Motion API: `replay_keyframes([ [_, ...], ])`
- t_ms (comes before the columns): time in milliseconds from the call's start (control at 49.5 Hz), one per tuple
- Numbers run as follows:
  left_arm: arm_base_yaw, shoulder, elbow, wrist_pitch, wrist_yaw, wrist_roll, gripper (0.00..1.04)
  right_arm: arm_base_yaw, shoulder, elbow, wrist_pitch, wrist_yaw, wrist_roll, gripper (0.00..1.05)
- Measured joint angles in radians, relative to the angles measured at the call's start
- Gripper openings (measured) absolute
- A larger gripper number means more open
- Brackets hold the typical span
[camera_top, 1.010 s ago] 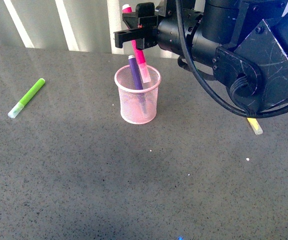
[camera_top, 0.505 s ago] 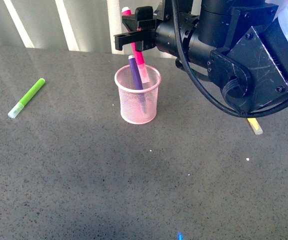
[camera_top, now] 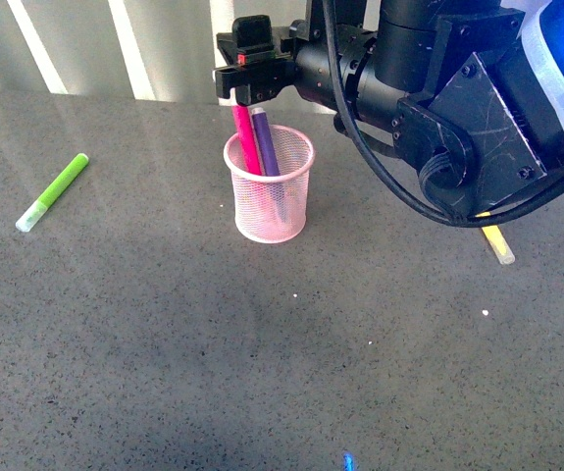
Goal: Insert purple and pink pens into pink cup
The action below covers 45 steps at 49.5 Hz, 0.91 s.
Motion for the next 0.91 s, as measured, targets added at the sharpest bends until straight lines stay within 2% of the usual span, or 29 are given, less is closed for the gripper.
replay_keyframes([
  [40, 0.0, 0.0, 0.0, 0.0, 0.0, 0.0, 0.98, -0.002, 0.0, -0.002, 0.0, -0.002, 0.0, 0.61],
  [202, 0.0, 0.0, 0.0, 0.0, 0.0, 0.0, 0.98, -0.021, -0.006, -0.026, 0.015, 0.006, 0.009, 0.95],
  [242, 0.0, 0.0, 0.0, 0.0, 0.0, 0.0, 0.98, -0.026, -0.017, -0.039, 0.019, 0.014, 0.014, 1.0],
  [465, 0.0, 0.0, 0.0, 0.0, 0.0, 0.0, 0.98, -0.061, -0.148, -0.144, 0.029, 0.04, 0.008, 0.98],
  [545, 0.0, 0.0, 0.0, 0.0, 0.0, 0.0, 0.98, -0.092, -0.262, -0.227, -0.006, 0.1, -0.068, 0.98],
  [606, 0.0, 0.0, 0.0, 0.0, 0.0, 0.0, 0.98, -0.126, -0.35, -0.312, -0.023, 0.183, -0.177, 0.98],
  [667, 0.0, 0.0, 0.0, 0.0, 0.0, 0.0, 0.98, -0.172, -0.428, -0.42, -0.001, 0.245, -0.3, 0.98],
  [788, 0.0, 0.0, 0.0, 0.0, 0.0, 0.0, 0.98, -0.281, -0.572, -0.655, 0.127, 0.294, -0.469, 0.98],
  [909, 0.0, 0.0, 0.0, 0.0, 0.0, 0.0, 0.98, -0.427, -0.764, -0.866, 0.158, 0.28, -0.489, 0.98],
])
